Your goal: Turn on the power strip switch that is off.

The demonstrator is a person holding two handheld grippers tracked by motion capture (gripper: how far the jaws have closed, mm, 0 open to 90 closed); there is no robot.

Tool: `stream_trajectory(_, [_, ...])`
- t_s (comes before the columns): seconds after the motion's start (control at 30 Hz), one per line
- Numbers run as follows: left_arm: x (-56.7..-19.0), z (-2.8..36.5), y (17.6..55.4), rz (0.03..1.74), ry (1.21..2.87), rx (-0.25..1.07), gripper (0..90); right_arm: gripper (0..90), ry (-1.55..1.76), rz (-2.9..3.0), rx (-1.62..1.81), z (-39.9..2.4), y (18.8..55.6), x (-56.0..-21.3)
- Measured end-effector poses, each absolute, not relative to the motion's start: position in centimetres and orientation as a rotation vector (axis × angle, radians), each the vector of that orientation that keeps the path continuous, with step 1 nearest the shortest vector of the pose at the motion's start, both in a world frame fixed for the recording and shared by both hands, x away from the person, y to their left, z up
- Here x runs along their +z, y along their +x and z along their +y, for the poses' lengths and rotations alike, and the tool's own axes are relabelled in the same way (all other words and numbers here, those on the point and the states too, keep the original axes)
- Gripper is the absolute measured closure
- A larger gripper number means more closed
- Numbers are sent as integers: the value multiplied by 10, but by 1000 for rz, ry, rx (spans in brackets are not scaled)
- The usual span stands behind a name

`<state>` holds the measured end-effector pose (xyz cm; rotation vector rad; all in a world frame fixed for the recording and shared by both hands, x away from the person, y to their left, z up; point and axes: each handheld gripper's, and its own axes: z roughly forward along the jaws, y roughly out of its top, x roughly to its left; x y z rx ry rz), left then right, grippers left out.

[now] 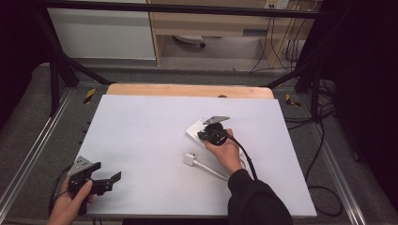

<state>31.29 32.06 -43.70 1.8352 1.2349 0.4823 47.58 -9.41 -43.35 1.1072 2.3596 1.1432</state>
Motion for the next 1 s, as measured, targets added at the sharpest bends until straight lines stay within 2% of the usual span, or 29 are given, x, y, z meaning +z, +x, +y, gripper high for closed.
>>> stream_trajectory(0.83, [-437,321,313,1235,1834,483,64,900,1091,2343,1185,-90,476,-428])
stream_trajectory(1.0, [-437,320,313,1233,1836,483,64,877,1101,2332,1191,-91,475,-426])
